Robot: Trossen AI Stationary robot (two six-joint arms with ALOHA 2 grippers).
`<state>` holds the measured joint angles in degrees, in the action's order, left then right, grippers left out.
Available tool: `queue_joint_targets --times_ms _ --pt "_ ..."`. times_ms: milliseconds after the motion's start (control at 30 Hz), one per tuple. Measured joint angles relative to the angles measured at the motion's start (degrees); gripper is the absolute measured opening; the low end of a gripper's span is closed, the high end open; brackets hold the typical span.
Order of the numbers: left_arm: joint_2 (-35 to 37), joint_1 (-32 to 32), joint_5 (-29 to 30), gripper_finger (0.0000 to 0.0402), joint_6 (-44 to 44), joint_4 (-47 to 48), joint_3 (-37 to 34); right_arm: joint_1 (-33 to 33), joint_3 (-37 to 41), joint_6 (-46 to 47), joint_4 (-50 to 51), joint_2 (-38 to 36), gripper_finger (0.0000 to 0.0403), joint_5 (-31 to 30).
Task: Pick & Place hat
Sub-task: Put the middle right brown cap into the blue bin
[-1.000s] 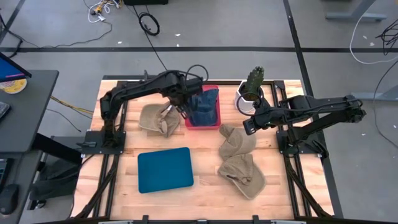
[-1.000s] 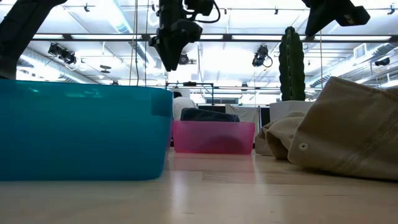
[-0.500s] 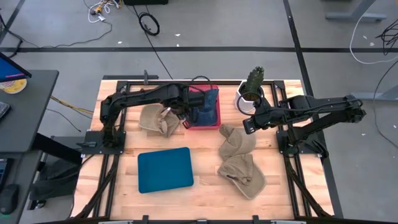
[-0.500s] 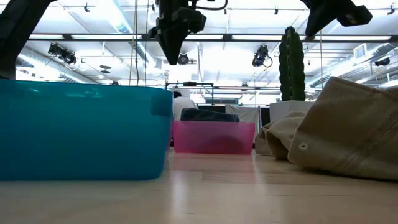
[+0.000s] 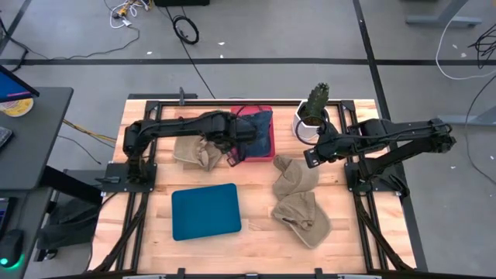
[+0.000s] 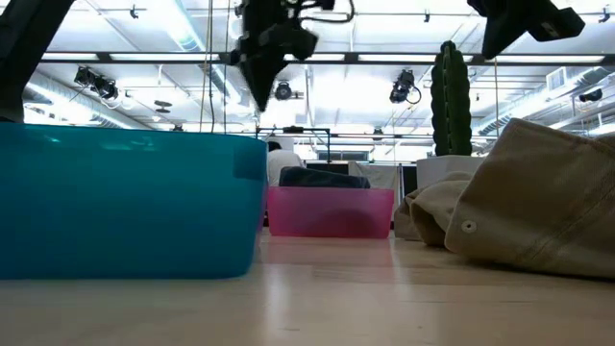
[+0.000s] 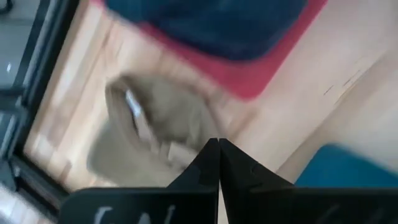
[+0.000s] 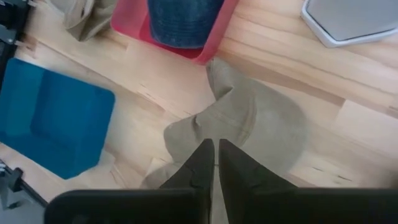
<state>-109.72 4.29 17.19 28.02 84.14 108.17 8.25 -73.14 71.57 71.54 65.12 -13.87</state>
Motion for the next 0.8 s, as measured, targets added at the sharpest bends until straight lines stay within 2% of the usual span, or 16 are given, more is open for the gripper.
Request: queue_joint_targets --times_ms 133,433,600,800 --pt "5.4 -1.3 0.3 0.0003 4.8 -1.7 -10.9 0.1 0.0 -2.0 1.3 0.0 0.0024 0.0" --pt "25.2 -2.2 1.6 0.0003 25.9 -13.7 -30.7 0.3 0.0 -16.3 4.9 0.0 0.0003 3.4" --pt "33.8 -2.3 6.5 0.0003 31.9 -20.7 -36.5 0.9 1.4 -17.5 10.4 -0.2 0.0003 0.6" --pt "38.6 -4.3 10.7 0.0003 26.6 -34.8 -37.7 3.0 11.3 -12.1 11.2 -6.4 0.0003 -0.9"
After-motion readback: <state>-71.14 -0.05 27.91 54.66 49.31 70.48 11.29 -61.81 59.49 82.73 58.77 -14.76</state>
